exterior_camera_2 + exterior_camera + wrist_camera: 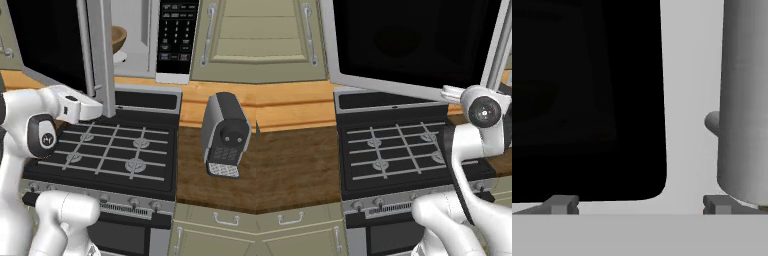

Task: Open the microwave, place the bowl with waffle inside the microwave, then close the microwave door and turn it on.

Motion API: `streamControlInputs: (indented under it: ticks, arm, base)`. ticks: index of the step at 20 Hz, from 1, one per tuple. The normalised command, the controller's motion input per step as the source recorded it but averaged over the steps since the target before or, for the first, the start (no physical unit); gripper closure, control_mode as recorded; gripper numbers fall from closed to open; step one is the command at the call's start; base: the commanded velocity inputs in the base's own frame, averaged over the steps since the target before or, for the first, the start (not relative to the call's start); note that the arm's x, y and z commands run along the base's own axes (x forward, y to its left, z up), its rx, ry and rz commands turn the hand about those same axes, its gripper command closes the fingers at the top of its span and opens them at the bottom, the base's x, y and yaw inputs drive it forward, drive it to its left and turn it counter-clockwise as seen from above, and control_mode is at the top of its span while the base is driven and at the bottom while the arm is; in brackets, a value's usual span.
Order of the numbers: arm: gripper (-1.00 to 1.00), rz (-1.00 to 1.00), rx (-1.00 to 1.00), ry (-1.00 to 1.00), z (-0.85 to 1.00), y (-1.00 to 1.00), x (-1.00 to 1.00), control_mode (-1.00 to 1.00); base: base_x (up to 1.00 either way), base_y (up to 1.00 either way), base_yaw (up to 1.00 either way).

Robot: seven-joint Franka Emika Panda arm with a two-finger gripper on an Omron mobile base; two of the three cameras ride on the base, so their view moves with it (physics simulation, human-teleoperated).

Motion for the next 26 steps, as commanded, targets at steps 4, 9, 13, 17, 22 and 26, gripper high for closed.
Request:
streamControlInputs:
  ticks: [4, 9, 13, 17, 22, 26]
  arm:
    - [-1.00, 0.23, 0.00, 0.00, 0.00, -0.35, 0.54, -1.00]
    - [-1.00, 0.20, 0.00, 0.00, 0.00, -0.35, 0.52, -1.00]
    - [-1.00, 0.15, 0.00, 0.00, 0.00, -0.25, 0.41, -1.00]
    - [-1.00, 0.06, 0.00, 0.00, 0.00, -0.07, 0.31, -1.00]
    - [-1.00, 0.00, 0.00, 0.00, 0.00, -0.01, 0.40, -1.00]
    - [-1.00, 0.00, 0.00, -0.06, -0.02, -0.03, 0.51, -1.00]
  base:
    - [0.00, 0.00, 0.00]
    - [0.00, 0.00, 0.00]
    - [0.00, 0.00, 0.00]
    - [0.00, 0.00, 0.00]
    - [0.00, 0.00, 0.00]
    - [0.00, 0.00, 0.00]
